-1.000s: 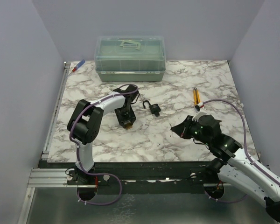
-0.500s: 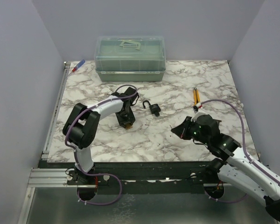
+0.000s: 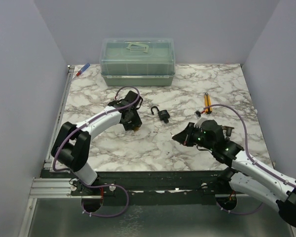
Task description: Unlock with the key
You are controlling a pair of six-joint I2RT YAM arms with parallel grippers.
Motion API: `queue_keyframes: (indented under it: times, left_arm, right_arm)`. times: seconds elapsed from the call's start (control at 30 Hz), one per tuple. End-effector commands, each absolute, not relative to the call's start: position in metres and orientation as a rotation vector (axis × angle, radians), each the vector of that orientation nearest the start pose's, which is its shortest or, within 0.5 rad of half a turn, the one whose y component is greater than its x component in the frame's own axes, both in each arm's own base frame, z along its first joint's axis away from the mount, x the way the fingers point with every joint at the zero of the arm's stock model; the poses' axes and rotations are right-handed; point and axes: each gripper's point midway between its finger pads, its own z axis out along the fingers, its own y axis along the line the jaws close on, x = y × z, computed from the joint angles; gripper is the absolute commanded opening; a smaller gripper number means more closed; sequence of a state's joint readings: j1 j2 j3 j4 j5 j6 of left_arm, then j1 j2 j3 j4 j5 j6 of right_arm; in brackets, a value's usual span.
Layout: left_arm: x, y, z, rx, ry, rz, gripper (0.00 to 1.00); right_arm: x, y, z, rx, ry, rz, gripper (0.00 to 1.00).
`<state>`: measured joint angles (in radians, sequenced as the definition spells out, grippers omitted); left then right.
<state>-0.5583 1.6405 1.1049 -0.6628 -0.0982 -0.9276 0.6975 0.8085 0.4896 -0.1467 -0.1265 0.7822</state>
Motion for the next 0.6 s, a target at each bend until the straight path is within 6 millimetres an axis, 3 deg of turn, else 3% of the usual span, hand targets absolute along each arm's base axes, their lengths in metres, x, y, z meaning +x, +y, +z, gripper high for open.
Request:
queue_keyframes:
  times: [0.0, 0.57]
  left_arm:
    - [0.299, -0.212, 0.095, -0.53, 2.63, -0.412, 0.0]
    - [0.3, -0.243, 0.146, -0.562, 2.52, -0.75, 0.0]
  right_arm:
    - [0.201, 0.249, 0.167, -0.004, 2.09, 1.14, 0.0]
    - [0.236, 0.309, 0.168, -0.105, 2.052, 1.188, 0.0]
